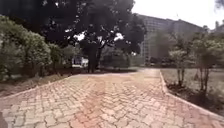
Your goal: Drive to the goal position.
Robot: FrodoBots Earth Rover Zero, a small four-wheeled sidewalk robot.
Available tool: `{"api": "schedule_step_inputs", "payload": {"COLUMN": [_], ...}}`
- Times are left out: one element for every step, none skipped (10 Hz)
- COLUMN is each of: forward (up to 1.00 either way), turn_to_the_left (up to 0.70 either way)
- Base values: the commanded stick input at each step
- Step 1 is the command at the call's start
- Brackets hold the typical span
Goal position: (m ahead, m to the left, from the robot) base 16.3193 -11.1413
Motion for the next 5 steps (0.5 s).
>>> {"api": "schedule_step_inputs", "payload": {"forward": [0.70, 0.70, 0.70, 0.70, 0.70], "turn_to_the_left": [0.00, 0.00, 0.00, 0.00, 0.00]}}
